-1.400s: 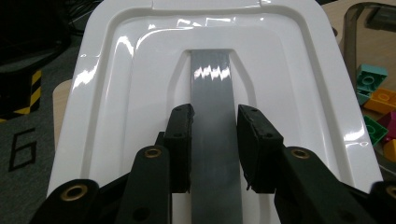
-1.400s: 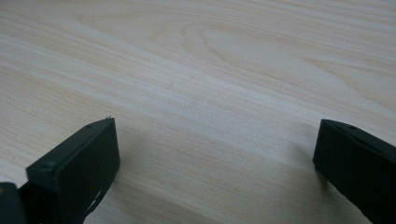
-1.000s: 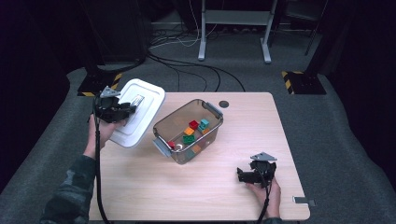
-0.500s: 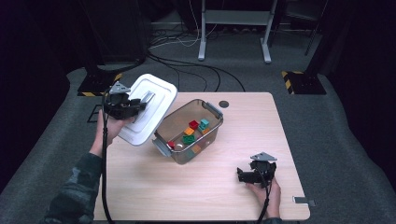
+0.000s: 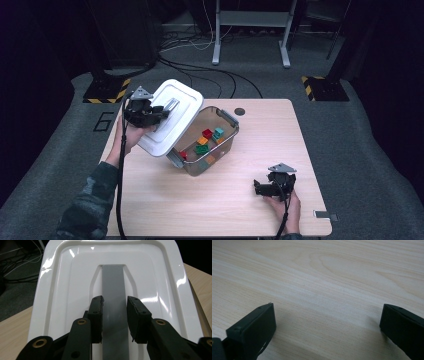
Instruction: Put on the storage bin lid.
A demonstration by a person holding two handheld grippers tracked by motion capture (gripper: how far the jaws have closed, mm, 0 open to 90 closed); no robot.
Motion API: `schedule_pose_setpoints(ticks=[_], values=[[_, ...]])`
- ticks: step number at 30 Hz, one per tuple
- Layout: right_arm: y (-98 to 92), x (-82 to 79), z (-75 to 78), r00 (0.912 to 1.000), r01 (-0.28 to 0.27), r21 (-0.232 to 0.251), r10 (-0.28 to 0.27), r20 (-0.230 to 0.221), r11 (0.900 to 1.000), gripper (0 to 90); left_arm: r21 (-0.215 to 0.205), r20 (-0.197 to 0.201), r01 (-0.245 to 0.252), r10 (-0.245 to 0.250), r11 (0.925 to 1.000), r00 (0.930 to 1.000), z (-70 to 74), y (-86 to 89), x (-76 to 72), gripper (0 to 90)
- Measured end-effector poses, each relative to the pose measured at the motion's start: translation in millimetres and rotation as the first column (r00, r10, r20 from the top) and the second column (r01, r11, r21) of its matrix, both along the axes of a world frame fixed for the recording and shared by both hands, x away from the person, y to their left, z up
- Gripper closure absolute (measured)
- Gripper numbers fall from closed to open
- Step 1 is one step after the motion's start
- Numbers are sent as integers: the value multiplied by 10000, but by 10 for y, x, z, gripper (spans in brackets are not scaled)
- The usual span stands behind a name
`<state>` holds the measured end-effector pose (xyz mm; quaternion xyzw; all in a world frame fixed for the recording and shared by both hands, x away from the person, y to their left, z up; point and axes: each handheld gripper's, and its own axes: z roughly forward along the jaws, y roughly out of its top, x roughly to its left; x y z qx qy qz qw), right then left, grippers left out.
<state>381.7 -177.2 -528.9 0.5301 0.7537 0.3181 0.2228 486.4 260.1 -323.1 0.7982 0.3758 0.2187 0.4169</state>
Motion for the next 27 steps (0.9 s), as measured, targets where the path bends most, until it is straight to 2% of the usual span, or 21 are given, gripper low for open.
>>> schedule_pose_setpoints(ticks=[6, 13, 27], values=[[2, -1, -1, 10000, 27, 16, -27, 14, 10000, 0, 72, -181, 393, -391, 9992, 9991, -42, -174, 39, 664], [-1, 1, -2, 10000, 3, -2, -3, 27, 10000, 0, 65, -388, 621, -618, 9981, 9973, -101, -329, 84, 664], [-1, 2, -2, 10000, 4, -4, -4, 30, 10000, 0, 372, -912, 1219, -1181, 9918, 9888, -223, -617, 167, 664]])
